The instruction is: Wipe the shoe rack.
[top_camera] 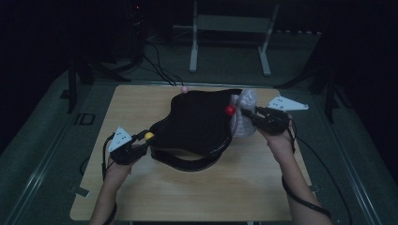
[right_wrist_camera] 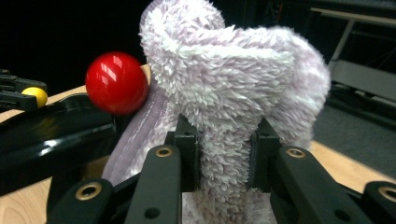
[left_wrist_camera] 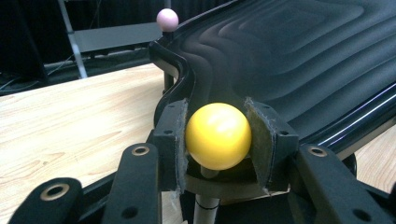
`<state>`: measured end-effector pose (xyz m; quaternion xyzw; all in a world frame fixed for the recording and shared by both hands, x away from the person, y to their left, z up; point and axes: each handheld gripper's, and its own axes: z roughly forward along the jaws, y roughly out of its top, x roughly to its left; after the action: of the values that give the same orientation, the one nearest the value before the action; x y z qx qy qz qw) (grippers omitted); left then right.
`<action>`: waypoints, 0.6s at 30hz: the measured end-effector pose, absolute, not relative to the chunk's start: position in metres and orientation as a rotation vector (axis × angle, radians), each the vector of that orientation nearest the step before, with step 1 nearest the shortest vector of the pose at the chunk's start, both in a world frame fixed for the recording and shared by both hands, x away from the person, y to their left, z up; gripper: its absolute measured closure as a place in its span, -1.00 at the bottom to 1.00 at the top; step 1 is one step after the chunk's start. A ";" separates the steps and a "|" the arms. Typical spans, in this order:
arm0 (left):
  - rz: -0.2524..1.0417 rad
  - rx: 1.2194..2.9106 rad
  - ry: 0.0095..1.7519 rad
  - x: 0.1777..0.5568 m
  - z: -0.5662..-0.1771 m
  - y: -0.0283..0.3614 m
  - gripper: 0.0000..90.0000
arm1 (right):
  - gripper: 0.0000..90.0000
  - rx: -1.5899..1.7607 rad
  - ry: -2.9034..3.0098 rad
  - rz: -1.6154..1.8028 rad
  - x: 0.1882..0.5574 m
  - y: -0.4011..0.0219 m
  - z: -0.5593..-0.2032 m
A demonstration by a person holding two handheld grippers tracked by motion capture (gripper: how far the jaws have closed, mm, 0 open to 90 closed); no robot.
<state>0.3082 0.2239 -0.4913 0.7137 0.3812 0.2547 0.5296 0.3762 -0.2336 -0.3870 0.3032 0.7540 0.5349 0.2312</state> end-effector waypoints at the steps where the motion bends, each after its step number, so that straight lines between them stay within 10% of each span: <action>1: 0.611 1.706 0.911 0.308 -0.491 0.224 0.31 | 0.59 0.837 2.071 1.470 0.376 -0.234 -0.391; 18: 0.610 1.710 0.899 0.309 -0.492 0.224 0.31 | 0.58 0.927 2.068 1.378 0.388 -0.252 -0.396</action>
<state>0.3087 0.2238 -0.4916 0.7163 0.3764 0.2553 0.5293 0.3882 -0.2518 -0.3958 0.3393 0.7565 0.5039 0.2423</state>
